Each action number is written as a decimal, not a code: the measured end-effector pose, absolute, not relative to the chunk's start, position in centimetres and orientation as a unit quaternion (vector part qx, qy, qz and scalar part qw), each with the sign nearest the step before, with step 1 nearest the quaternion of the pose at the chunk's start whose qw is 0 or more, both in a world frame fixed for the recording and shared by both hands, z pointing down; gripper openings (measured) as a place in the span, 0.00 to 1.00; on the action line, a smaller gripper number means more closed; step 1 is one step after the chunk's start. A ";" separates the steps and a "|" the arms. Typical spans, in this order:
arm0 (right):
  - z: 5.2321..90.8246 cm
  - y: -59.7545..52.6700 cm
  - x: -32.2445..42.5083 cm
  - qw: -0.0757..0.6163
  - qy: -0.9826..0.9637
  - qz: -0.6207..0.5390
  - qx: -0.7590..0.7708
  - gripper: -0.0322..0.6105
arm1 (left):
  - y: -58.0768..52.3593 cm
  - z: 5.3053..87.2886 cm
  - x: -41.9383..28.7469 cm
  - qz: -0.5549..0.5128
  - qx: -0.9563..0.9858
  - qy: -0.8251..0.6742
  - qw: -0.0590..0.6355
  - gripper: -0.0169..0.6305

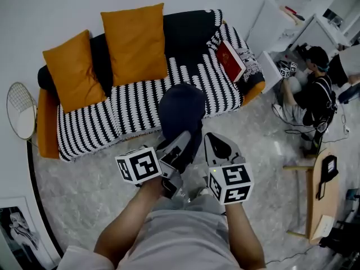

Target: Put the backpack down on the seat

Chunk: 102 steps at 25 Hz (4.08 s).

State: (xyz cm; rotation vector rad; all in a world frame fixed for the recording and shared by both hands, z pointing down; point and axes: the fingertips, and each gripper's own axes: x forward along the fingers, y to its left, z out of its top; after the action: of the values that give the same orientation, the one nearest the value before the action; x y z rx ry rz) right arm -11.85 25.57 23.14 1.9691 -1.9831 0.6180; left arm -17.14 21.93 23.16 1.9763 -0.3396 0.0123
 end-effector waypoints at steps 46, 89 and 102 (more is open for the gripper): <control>28.4 8.8 16.4 0.134 -0.737 0.255 0.612 0.05 | 5.5 30.2 9.6 0.003 0.809 -0.242 0.536 0.12; 46.7 -4.9 13.2 0.198 -0.764 0.294 0.540 0.05 | -6.3 49.5 12.1 -0.013 0.813 -0.188 0.550 0.12; 48.8 -7.1 10.2 0.222 -0.786 0.297 0.496 0.05 | -9.6 53.3 7.7 -0.012 0.804 -0.247 0.541 0.12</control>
State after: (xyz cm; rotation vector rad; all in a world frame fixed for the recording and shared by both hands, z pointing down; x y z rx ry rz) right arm 10.20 -7.14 48.84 1.3696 -2.1707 0.8206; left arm 7.67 -9.55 53.34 1.9114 -0.5861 -0.0280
